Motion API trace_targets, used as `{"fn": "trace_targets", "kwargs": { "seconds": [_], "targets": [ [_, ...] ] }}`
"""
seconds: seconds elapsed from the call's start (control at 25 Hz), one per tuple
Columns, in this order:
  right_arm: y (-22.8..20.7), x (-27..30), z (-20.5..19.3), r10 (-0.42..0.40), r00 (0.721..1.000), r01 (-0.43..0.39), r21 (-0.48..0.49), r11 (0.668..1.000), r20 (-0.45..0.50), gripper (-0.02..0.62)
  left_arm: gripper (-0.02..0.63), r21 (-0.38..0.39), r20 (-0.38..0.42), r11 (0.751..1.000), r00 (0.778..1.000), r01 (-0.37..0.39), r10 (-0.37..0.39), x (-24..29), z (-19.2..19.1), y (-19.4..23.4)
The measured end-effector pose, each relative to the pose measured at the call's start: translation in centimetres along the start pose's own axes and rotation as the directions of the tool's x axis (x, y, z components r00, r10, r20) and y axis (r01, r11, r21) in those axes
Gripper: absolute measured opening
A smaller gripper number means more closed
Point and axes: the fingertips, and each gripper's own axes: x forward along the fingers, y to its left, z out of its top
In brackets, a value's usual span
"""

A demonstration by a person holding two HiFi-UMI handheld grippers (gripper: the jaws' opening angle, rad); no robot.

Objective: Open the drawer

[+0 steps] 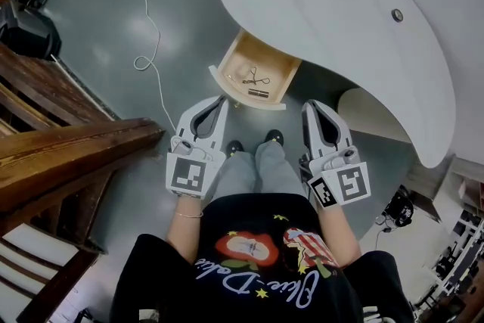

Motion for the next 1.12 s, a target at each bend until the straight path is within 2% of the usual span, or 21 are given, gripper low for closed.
{"fn": "trace_targets", "kwargs": {
  "seconds": [0.52,1.12],
  "targets": [
    [0.9,0.2,2.6,0.008,0.999,-0.008,-0.003,1.000,0.049,-0.005,0.005,0.066,0.004,0.998,1.000,0.013,-0.013,-1.3,2.7,0.2],
    [1.2,-0.7,3.6,0.008,0.998,-0.007,-0.016,1.000,0.063,-0.005,0.005,0.044,0.024,0.999,1.000,0.000,-0.001,-2.1,3.6,0.1]
  ]
}}
